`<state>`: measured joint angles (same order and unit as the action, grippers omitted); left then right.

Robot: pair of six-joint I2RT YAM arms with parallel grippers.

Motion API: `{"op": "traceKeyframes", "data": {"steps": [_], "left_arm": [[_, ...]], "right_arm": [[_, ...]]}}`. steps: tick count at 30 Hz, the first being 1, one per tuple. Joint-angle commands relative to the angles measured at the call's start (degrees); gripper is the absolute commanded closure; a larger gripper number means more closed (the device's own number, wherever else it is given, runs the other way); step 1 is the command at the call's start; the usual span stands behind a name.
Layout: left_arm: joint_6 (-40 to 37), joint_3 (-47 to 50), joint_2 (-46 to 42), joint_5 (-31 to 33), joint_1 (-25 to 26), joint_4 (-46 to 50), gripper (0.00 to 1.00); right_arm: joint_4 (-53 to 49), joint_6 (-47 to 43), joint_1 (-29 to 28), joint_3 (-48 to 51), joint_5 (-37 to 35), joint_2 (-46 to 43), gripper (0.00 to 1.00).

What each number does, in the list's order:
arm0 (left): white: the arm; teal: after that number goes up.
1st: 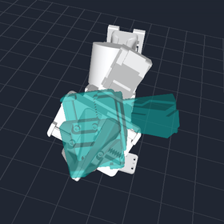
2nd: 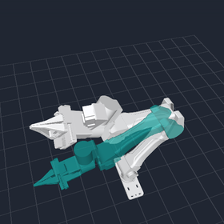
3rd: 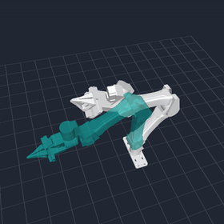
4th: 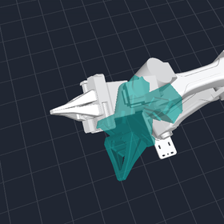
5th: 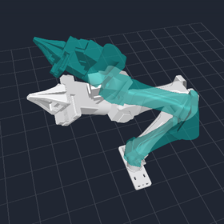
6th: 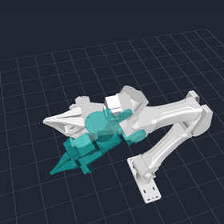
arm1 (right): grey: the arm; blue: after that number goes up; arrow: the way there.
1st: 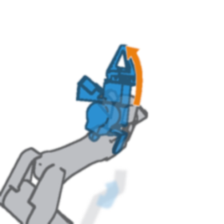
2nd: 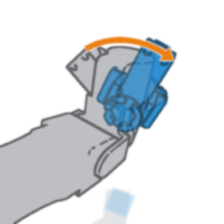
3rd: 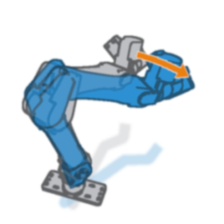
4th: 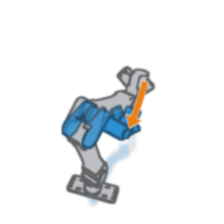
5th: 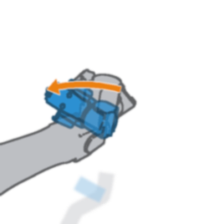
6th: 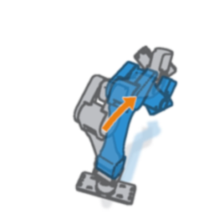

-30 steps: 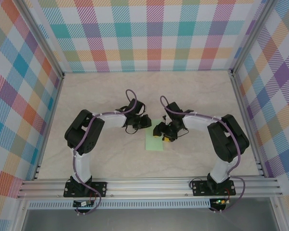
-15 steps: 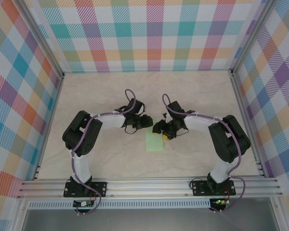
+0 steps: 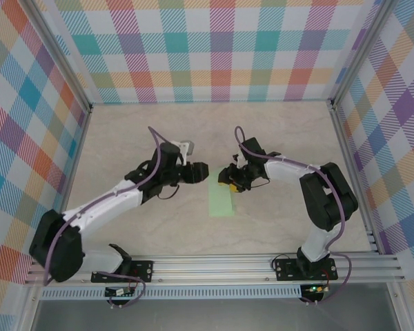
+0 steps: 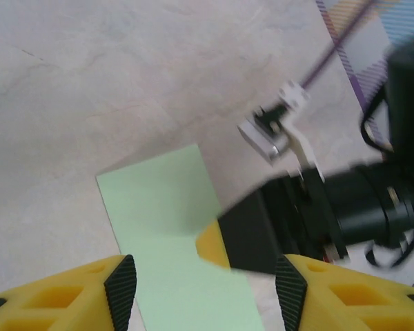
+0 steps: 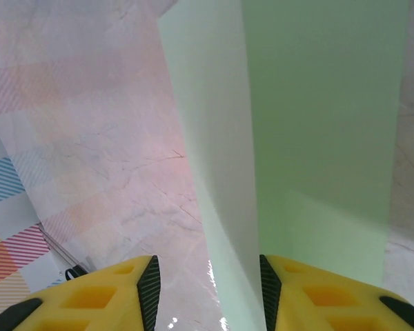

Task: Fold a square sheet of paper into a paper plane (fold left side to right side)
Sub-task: Fold the triangle a second time at the center of the table.

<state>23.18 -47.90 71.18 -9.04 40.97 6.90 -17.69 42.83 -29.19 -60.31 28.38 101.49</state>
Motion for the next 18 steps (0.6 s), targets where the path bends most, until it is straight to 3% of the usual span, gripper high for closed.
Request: {"op": "traceKeyframes", "data": {"steps": [1, 5, 10, 18], "left_arm": [[-4.3, 4.0, -4.1, 7.0, 6.3, 4.5, 0.37], [-5.9, 4.1, -4.8, 14.1, 15.2, 8.3, 0.32], [-5.3, 0.2, 3.8, 21.5, 24.1, 10.3, 0.3], [-4.1, -12.5, 20.9, 30.9, 30.5, 16.7, 0.28]], "right_arm": [[-2.0, -0.9, 0.4, -2.4, 1.7, 1.7, 0.58], [-3.4, -1.4, 0.4, -4.1, 1.6, 2.0, 0.58], [-4.2, -1.4, 0.4, -5.2, 1.6, 1.9, 0.58], [-5.7, -2.1, 0.3, -5.7, 1.2, 1.6, 0.59]]}}
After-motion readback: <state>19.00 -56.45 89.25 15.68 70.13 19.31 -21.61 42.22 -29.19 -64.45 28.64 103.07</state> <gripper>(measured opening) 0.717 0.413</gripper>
